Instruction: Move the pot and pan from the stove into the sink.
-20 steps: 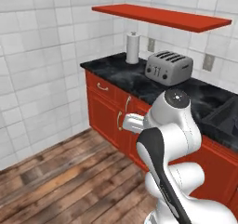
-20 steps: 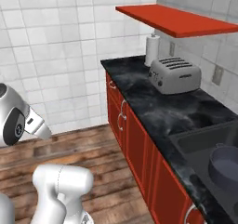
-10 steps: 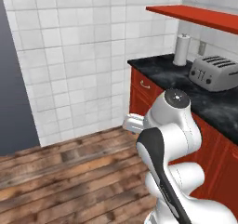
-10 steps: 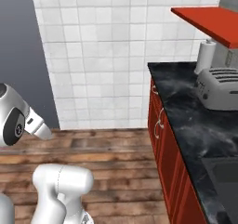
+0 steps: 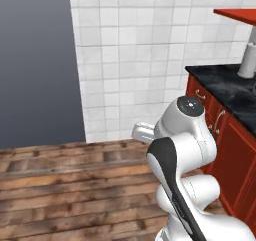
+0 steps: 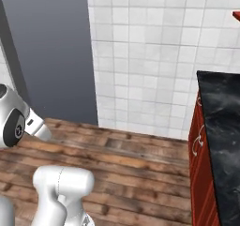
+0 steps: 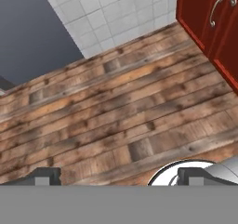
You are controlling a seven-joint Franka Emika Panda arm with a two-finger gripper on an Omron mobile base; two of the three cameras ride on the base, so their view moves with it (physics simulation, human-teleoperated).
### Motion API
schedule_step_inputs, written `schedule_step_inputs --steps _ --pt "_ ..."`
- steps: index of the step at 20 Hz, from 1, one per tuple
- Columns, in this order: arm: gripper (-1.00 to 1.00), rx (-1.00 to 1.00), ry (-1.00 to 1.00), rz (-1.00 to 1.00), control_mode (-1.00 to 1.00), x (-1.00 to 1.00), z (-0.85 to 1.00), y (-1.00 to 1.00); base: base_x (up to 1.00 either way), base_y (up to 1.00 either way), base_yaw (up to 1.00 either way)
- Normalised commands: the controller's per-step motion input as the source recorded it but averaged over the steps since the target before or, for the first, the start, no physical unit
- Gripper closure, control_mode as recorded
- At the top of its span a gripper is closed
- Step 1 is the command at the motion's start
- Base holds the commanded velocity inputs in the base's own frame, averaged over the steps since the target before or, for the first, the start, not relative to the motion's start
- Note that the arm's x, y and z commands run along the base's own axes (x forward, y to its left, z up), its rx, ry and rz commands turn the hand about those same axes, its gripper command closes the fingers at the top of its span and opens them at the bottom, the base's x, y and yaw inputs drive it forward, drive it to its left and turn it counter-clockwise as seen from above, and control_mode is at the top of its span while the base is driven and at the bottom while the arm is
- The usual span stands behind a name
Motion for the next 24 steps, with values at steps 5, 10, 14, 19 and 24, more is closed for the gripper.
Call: schedule_step_inputs --steps 5,10,14,19,24 --pt "-1.0 0.0 0.0 0.0 1.0 0.0 0.0 0.0 -0.11 0.0 0.24" --pt "-1.0 0.0 0.0 0.0 1.0 0.0 0.0 0.0 0.0 0.04 0.0" --pt "-1.0 0.0 0.0 0.0 1.0 0.0 0.0 0.0 0.0 0.46 0.0" --pt "-1.0 0.0 0.0 0.0 1.0 0.0 0.0 0.0 0.0 0.75 0.0" --pt "-1.0 0.0 0.0 0.0 1.0 0.0 0.0 0.0 0.0 0.76 0.0"
